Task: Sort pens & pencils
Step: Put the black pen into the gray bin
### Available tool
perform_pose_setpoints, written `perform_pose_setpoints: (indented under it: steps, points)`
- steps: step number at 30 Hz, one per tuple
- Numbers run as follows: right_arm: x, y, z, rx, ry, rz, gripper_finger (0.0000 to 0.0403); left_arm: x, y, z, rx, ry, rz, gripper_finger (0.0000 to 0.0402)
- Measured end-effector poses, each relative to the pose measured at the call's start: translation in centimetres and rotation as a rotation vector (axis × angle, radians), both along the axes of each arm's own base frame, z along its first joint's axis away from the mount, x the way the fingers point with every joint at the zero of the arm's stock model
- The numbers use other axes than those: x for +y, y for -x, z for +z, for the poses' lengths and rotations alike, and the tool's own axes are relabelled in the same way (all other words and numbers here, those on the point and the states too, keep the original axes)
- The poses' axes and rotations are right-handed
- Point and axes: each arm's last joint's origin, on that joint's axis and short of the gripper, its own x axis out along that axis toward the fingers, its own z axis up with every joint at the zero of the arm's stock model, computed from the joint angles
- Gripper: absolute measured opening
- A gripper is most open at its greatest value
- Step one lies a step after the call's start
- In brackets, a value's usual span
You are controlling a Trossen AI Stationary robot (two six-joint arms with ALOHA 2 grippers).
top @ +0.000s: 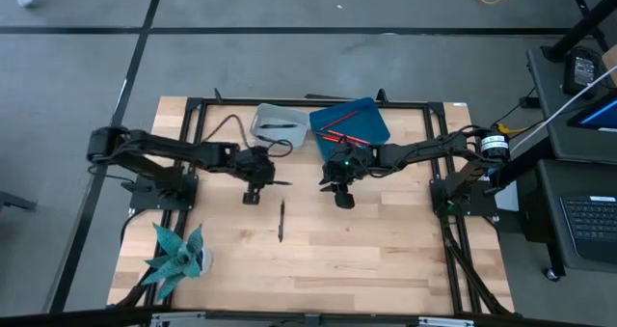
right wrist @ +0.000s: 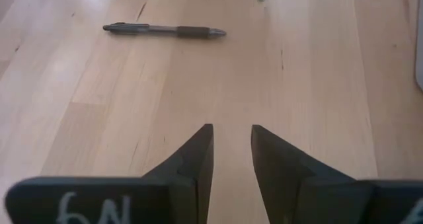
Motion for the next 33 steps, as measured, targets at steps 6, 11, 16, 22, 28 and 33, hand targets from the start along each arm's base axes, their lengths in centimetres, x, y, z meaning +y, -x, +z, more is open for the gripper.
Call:
perform_pose_setpoints:
  steps: [6,11,16,22,28,33]
  points:
    - [0.0,-0.1,0.1,-0.011,0.002,0.000,0.0103,0.3,2.4,1.1,-0.239,-0.049,0.007,0.0018]
    - [0.0,-0.1,0.1,-0.021,0.003,0.000,0.0103,1.7,4.1,0.4,-0.458,-0.081,0.071,0.0018]
    - [0.0,-0.1,0.1,-0.021,0.004,0.000,0.0103,3.0,5.2,-0.3,-0.639,-0.079,0.078,0.0018]
    - [0.0,-0.1,0.1,-0.021,0.004,0.000,0.0103,4.0,5.9,-0.6,-0.718,-0.067,0.143,0.0018]
    - [0.0,-0.1,0.1,-0.021,0.005,0.001,0.0103,4.6,6.3,-0.8,-0.724,-0.088,0.217,0.0018]
    - [0.0,-0.1,0.1,-0.021,0.005,0.001,0.0103,5.1,6.3,-0.7,-0.722,-0.170,0.302,0.0018]
